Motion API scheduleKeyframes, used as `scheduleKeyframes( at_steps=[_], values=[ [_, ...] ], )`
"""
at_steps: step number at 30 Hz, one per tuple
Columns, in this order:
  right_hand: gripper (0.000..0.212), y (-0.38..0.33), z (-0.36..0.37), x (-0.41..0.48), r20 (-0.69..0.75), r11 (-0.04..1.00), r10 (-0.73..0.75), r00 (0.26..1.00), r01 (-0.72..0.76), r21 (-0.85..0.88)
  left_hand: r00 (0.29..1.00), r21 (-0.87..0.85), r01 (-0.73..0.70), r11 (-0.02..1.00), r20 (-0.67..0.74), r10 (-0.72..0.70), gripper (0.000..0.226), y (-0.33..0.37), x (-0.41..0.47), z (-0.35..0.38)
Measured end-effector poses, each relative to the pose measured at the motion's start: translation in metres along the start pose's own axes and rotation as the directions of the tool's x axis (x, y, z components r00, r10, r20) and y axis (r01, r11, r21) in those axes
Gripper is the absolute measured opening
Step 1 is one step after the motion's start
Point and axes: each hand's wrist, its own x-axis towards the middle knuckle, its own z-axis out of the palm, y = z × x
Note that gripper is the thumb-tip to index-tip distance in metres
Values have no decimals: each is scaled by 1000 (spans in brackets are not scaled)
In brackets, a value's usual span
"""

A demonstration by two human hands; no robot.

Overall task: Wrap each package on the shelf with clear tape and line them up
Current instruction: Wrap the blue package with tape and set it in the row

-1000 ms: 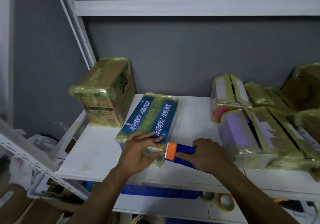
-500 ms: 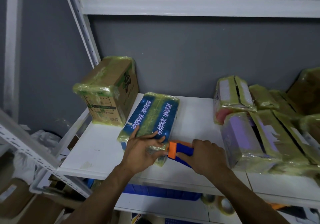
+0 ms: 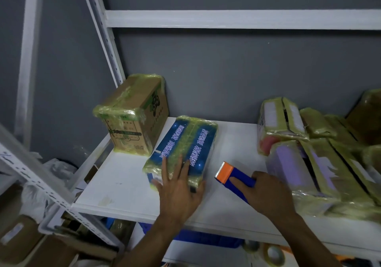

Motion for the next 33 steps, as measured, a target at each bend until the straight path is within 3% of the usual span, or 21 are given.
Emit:
scheduleKeyframes(
  at_steps=[5,10,13,15,17,20,22,23,25,28,33],
  values=[
    [74,11,-11,-5,-8,979,40,999,-38,199,997,-8,-69,998,-16,69,73,4,6,4],
    [73,9,-24,-6,-20,906,19,1000,-9,423,945,-106,-267,958,166,282,79,-9,24,2],
    [77,4,-33,-5,-12,902,4,1000,1,433,892,-256,-225,940,335,304,83,-21,44,-13],
    [75,2,-39,-6,12,892,-1,1000,-4,452,873,-267,-174,948,403,274,78,-27,58,-21],
    [73,1,-44,-8,56,874,-3,998,-25,485,897,-259,-99,961,396,199,63,-29,70,-26],
    [71,1,-51,-11,97,856,9,995,-58,514,950,-273,119,955,310,-30,54,-28,87,-28],
    [70,2,-53,-14,96,857,20,995,-67,512,979,31,-10,999,206,3,67,-27,90,-25],
    [71,3,-54,-16,94,856,28,995,-73,512,986,72,-64,995,162,52,72,-24,89,-20],
    [73,6,-54,-18,86,850,58,995,-94,518,986,-39,-145,989,78,148,67,-4,80,-15],
    [73,10,-56,-20,74,841,113,991,-135,524,980,-212,-171,962,65,188,48,36,58,4],
    [75,18,-60,-22,61,820,174,983,-179,544,979,-248,-96,964,154,137,89,73,42,35]
  ],
)
